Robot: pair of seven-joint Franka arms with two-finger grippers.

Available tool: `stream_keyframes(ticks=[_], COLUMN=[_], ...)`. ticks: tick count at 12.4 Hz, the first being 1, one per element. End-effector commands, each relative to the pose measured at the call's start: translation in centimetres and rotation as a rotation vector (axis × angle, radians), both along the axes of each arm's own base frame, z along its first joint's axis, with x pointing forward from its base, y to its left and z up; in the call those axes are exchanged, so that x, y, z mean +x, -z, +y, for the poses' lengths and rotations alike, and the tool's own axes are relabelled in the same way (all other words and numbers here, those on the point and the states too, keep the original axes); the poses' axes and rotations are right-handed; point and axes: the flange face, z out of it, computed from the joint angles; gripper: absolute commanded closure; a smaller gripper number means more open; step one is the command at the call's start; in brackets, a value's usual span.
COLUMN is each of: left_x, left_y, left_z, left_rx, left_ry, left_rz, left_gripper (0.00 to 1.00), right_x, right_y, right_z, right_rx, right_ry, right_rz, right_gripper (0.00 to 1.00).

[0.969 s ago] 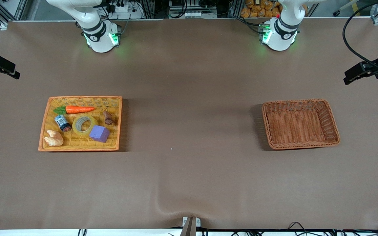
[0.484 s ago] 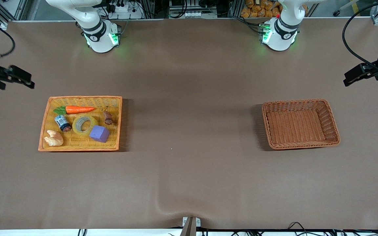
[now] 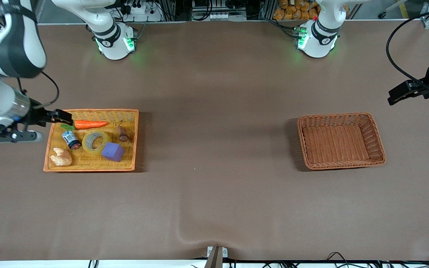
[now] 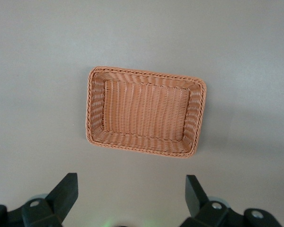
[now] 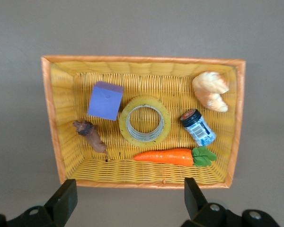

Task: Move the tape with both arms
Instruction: 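Reach the right gripper down into the yellow tray and grasp the tape roll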

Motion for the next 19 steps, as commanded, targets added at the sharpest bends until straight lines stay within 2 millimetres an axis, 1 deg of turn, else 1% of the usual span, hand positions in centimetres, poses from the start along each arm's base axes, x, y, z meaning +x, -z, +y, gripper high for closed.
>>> stream_keyframes(ticks=[1, 2, 3, 5, 7, 8, 9, 11, 12, 13, 14, 15, 16, 17, 18, 19], left_x=[0.2, 0.5, 0.7, 1.0, 0.8, 0.7, 0.6, 0.5, 0.5, 0.5, 0.5, 0.5, 0.5, 0.5, 0.5, 0.5], left_y=[-0.3, 0.2, 0.6, 1.0, 0.9, 0.8, 0.6, 0.6, 0.6, 0.6, 0.6, 0.7, 0.7, 0.8, 0.8, 0.8], left_z=[0.1, -0.1, -0.1, -0.1, -0.1, 0.2, 0.8, 1.2, 1.5, 1.7, 1.7, 1.8, 1.8, 1.9, 1.9, 1.9], left_rx=[0.015, 0.013, 0.01, 0.011, 0.01, 0.011, 0.011, -0.009, -0.01, -0.012, -0.012, -0.012, -0.012, -0.012, -0.012, -0.012], left_ry=[0.027, 0.03, 0.03, 0.031, 0.029, 0.025, 0.018, 0.016, 0.01, 0.007, 0.007, 0.005, 0.005, 0.004, 0.004, 0.004], left_rz=[-0.023, -0.015, -0.007, -0.01, -0.009, -0.01, -0.01, -0.007, -0.007, -0.007, -0.007, -0.006, -0.004, -0.003, -0.003, -0.003], left_gripper=[0.0, 0.0, 0.0, 0.0, 0.0, 0.0, 0.0, 0.0, 0.0, 0.0, 0.0, 0.0, 0.0, 0.0, 0.0, 0.0], right_x=[1.2, 1.8, 2.1, 2.3, 2.3, 2.1, 1.4, 1.1, 0.6, 0.5, 0.4, 0.3, 0.1, -0.1, -0.1, -0.1], right_y=[7.4, 10.3, 12.3, 15.8, 18.4, 19.4, 20.6, 21.1, 21.6, 22.1, 22.9, 24.1, 25.1, 25.3, 25.3, 25.3], right_z=[0.9, 0.9, 0.8, 1.0, 1.2, 1.2, 1.0, 0.9, 0.9, 1.3, 1.2, 1.1, 1.0, 1.2, 1.3, 1.4], right_rx=[0.002, -0.004, -0.003, 0.063, 0.061, 0.06, 0.064, 0.071, 0.071, 0.068, 0.064, 0.059, 0.056, 0.056, 0.056, 0.056], right_ry=[0.012, 0.014, 0.016, 0.061, 0.063, 0.063, 0.042, 0.02, 0.021, 0.015, 0.018, 0.02, 0.021, 0.019, 0.016, 0.014], right_rz=[0.054, 0.068, 0.077, 0.112, 0.133, 0.15, 0.174, 0.184, 0.195, 0.184, 0.162, 0.157, 0.161, 0.161, 0.162, 0.162], right_gripper=[0.0, 0.0, 0.0, 0.0, 0.0, 0.0, 0.0, 0.0, 0.03, 0.07, 0.08, 0.1, 0.13, 0.15, 0.22, 0.31])
